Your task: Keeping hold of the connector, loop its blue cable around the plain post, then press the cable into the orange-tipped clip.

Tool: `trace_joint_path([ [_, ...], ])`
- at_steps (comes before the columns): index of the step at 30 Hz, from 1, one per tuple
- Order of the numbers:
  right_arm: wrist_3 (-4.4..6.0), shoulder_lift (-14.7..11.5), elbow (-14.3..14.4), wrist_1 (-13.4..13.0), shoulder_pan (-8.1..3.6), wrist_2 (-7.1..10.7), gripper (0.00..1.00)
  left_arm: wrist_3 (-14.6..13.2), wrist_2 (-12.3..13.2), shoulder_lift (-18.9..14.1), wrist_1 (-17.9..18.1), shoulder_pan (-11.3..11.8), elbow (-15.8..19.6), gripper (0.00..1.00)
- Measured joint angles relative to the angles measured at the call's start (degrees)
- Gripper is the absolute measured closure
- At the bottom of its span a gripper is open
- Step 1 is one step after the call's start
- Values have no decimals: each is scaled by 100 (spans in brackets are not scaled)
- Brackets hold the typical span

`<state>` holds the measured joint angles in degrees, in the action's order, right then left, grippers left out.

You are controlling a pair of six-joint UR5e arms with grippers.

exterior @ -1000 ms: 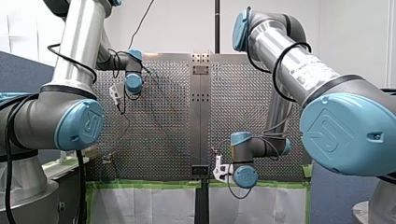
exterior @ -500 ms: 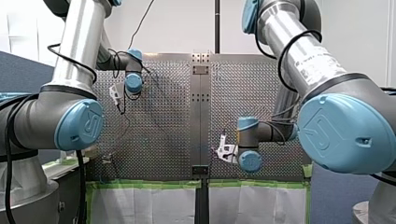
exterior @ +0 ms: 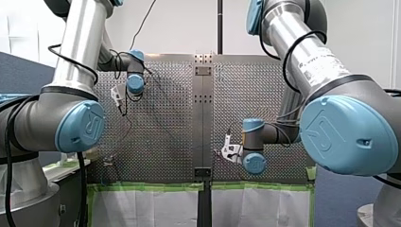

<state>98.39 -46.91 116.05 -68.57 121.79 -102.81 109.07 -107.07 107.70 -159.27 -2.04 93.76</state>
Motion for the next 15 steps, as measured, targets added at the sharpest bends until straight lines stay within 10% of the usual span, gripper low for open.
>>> trace_joint_path([
  [15, -19, 612, -5, -382, -20, 14, 100, 155, -156, 0, -159, 29, 0, 2],
])
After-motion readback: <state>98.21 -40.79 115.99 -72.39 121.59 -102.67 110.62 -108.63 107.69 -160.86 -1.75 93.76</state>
